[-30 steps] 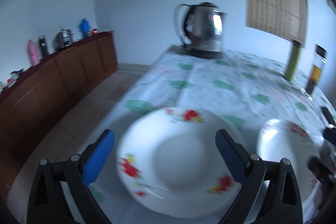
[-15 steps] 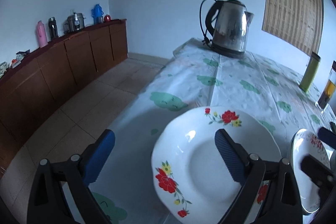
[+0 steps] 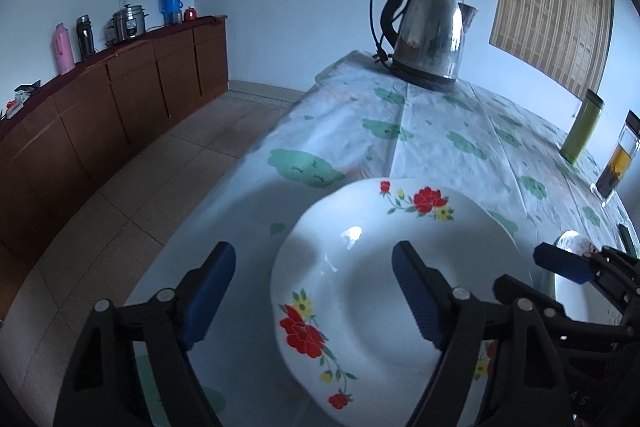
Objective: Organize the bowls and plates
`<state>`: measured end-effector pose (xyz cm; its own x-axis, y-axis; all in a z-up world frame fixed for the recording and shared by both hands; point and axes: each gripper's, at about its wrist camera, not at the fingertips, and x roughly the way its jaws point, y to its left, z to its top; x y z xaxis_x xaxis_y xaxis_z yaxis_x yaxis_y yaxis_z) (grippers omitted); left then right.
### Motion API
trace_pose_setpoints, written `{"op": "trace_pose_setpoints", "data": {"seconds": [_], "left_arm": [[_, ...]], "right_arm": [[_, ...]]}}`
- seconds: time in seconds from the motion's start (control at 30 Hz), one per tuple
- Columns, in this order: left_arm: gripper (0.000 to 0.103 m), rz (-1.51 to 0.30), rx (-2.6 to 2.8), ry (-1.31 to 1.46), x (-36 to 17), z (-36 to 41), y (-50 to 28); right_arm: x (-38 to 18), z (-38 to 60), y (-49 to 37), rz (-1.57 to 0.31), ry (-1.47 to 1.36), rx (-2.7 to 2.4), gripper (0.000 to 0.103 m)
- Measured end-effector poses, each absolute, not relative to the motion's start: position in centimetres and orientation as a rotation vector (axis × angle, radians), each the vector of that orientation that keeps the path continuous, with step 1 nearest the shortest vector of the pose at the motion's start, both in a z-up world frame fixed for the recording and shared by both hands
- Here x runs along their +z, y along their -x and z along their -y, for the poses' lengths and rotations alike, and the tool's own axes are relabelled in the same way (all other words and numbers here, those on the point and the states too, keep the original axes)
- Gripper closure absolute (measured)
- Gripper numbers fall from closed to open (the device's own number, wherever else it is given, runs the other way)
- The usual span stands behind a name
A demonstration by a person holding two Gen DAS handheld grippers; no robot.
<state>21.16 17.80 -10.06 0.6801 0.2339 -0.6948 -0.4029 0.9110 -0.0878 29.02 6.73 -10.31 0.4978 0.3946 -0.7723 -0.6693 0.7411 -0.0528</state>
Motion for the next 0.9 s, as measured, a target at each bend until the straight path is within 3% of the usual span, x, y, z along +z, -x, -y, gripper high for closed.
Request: {"op": "trace_pose_setpoints", "data": {"seconds": [0.17, 0.37, 0.6, 0.9], "left_arm": [[0.053, -0.789, 0.330, 0.266, -10.9, -17.9, -21.6], [0.064, -0.812, 0.349, 0.293, -11.6, -18.5, -21.6], [0.064, -0.826, 0.398, 0.301, -11.9, -19.4, -21.5], [0.063, -0.830, 0.410, 0.283, -11.9, -19.3, -21.5]], "right_arm": [[-11.1, -8.0, -29.4, -0.871, 0.418, 0.658, 0.051], [-11.6, -9.0, -29.2, -0.882, 0.476, 0.643, 0.052], [-11.4, -8.9, -29.2, -0.893, 0.444, 0.703, 0.059], [-11.8, -9.4, -28.4, -0.903, 0.495, 0.694, 0.059]]}}
